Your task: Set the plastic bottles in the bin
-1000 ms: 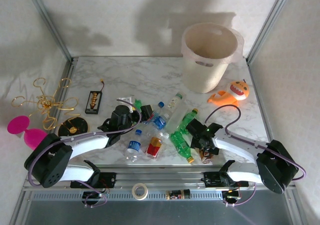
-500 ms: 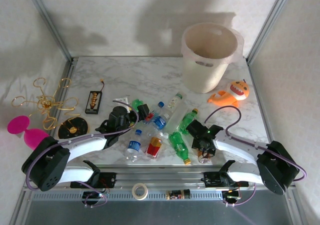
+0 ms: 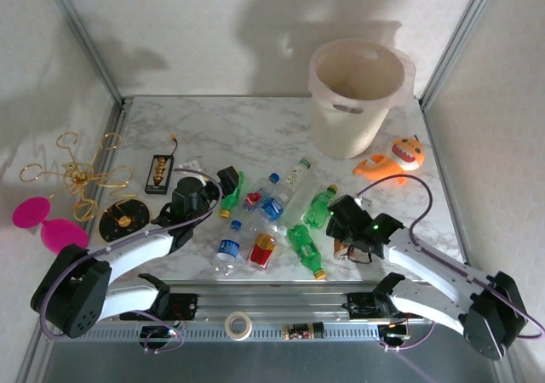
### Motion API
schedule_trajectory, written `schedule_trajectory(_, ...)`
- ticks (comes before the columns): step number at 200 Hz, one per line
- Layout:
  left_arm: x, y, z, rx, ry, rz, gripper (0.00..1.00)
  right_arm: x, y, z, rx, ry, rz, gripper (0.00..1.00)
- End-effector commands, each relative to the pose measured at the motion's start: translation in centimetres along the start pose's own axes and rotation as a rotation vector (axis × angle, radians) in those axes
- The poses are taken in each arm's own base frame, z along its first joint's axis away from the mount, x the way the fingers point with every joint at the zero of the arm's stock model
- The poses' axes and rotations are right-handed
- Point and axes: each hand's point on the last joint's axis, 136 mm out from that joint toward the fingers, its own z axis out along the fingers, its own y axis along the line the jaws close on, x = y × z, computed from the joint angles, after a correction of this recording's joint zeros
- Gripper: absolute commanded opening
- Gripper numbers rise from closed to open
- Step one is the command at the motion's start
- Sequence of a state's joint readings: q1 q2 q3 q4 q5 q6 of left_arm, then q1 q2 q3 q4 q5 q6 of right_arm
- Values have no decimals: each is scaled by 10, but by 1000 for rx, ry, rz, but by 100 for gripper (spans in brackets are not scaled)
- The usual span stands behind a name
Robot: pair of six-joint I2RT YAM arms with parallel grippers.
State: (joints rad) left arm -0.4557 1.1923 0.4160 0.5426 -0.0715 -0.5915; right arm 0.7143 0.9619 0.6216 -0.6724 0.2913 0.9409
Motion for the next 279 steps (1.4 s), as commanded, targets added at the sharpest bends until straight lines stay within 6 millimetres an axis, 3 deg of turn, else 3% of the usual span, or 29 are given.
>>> schedule_trajectory(1, -5, 9, -5, -11, -23, -36, 100, -52, 28, -26, -131, -137, 39, 47)
schedule_trajectory(65, 4, 32, -15, -56, 10, -24, 100, -169, 102, -81, -309, -380, -76, 45)
schedule_trajectory(109, -1, 44, -27, -91, -7, -5, 100, -257, 152, -126, -430, -592, -128, 45)
schedule_trajectory(139, -3, 48, -33, -103, -13, 4, 100, -314, 171, -157, -482, -722, -139, 45)
schedule_trajectory(173, -3, 46, -38, -85, -9, 1, 100, -372, 178, -177, -555, -822, -96, 45)
schedule_trajectory(203, -4, 46, -40, -84, -14, -3, 100, -417, 174, -168, -532, -884, -66, 45)
schedule_trajectory(233, -6, 44, -42, -75, -17, -5, 100, -452, 160, -133, -429, -910, -41, 45)
schedule_trajectory(279, -8, 44, -44, -73, -17, 1, 100, -472, 159, -73, -379, -825, -45, 46)
